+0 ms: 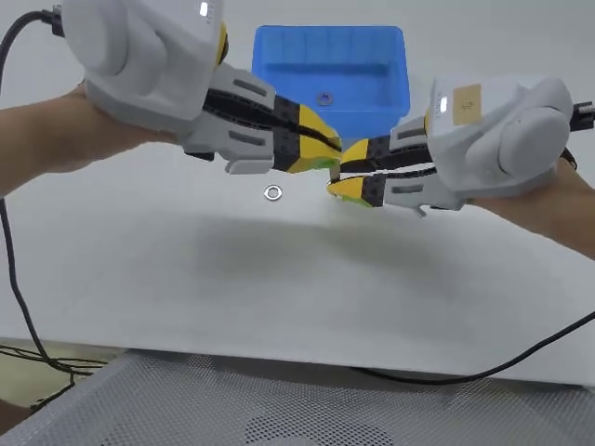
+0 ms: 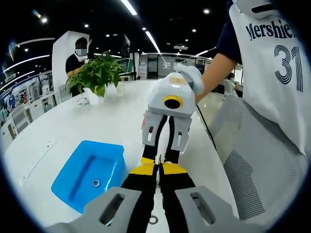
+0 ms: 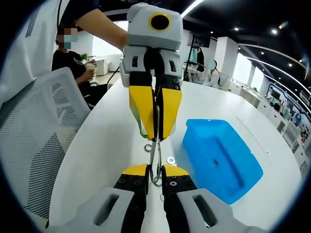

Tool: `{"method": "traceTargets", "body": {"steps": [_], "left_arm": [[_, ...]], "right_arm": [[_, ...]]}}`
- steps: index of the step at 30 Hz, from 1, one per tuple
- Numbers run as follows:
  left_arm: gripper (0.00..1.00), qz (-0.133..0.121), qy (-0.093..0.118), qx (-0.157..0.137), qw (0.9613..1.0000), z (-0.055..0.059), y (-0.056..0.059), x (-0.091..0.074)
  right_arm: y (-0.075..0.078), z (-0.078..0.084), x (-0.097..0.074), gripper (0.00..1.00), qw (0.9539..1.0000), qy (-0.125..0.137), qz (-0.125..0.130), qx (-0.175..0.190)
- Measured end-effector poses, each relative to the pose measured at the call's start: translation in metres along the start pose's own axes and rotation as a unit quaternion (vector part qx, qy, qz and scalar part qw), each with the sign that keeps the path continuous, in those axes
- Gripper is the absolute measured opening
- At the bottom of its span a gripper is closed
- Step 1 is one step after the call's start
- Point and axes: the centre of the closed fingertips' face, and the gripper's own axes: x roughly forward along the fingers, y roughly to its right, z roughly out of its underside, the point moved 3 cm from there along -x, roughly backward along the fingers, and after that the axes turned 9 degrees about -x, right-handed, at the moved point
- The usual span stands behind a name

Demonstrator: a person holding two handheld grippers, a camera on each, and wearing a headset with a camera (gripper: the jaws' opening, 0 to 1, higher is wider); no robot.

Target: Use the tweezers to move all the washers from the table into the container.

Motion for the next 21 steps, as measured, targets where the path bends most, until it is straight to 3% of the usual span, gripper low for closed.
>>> {"method": "traceTargets", "body": {"steps": [14,17,21], "left_arm": [[0.06,0.012,-0.016,-0.011,0.9997,-0.0009,-0.0047,0.0004],[0.06,0.012,-0.016,-0.028,0.9994,-0.0009,-0.0058,0.0002],[0.06,0.017,-0.022,-0.024,0.9993,0.0008,-0.0015,-0.0017]], "right_arm": [[0.0013,0.0021,0.0028,0.1,0.9996,-0.007,-0.026,-0.006],[0.001,0.002,0.0029,0.09,0.9995,-0.01,-0.029,-0.003],[-0.0023,0.0005,0.0033,0.09,0.9992,-0.017,-0.032,-0.013]]}}
